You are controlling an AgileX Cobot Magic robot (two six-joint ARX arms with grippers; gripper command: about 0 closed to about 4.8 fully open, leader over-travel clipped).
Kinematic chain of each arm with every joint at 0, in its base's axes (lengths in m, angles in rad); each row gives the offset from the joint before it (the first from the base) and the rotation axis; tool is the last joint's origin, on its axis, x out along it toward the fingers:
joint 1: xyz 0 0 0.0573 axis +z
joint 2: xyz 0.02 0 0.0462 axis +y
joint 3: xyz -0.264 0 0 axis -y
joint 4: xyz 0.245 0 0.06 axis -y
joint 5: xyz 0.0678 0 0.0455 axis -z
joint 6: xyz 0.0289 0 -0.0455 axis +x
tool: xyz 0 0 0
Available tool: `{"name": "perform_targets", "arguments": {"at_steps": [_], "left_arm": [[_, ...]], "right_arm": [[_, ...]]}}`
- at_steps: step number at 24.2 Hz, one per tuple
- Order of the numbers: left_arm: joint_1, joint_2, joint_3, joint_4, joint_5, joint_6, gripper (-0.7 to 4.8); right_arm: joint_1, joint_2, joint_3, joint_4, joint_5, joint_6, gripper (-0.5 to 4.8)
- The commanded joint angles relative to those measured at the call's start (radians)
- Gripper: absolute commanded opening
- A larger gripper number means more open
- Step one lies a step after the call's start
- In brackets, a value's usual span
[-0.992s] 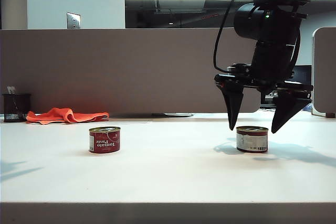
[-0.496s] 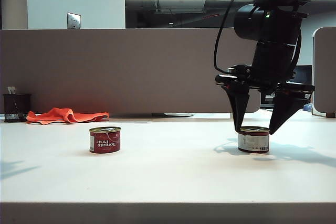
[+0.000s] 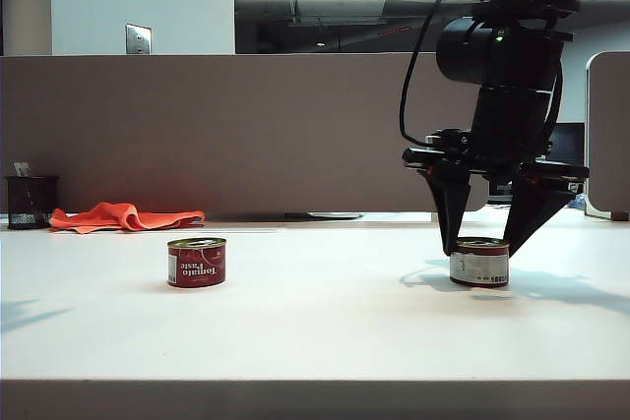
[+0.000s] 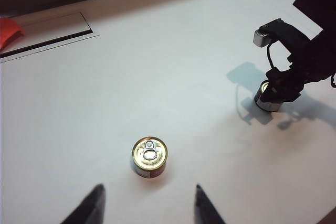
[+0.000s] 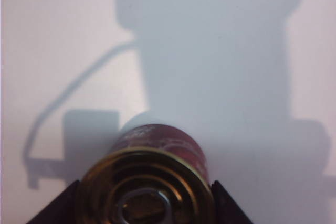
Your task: Stack a can of tomatoes on the right onto the can of tomatoes on the left.
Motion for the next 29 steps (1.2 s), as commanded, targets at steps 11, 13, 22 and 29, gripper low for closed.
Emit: {"name": "perform_targets", "arguments": {"at_steps": [11,13,22,29], "left_arm": [[0.002,-0.002,0.006,0.021,-0.220,0.008,2.11],[0.002,-0.002,0.006,0.023,-0.218,0.008,2.11],[0.002,-0.002,0.006,0.025,-0.197,0.008,2.11],[0.002,-0.002,0.006,0.024,-0.192,0.008,2.11]], "right_arm": [[0.045,-0.032,0.149,0.005,-0.094,-0.010,2.24],[0.081,-0.032,0.214,0.007,-0.108,-0.023,2.24],[0.338,0.094,0.473,0.039,-0.004,-0.121,2.25],[0.426,0.240,0.547,0.043,0.026,-0.184,2.25]]}}
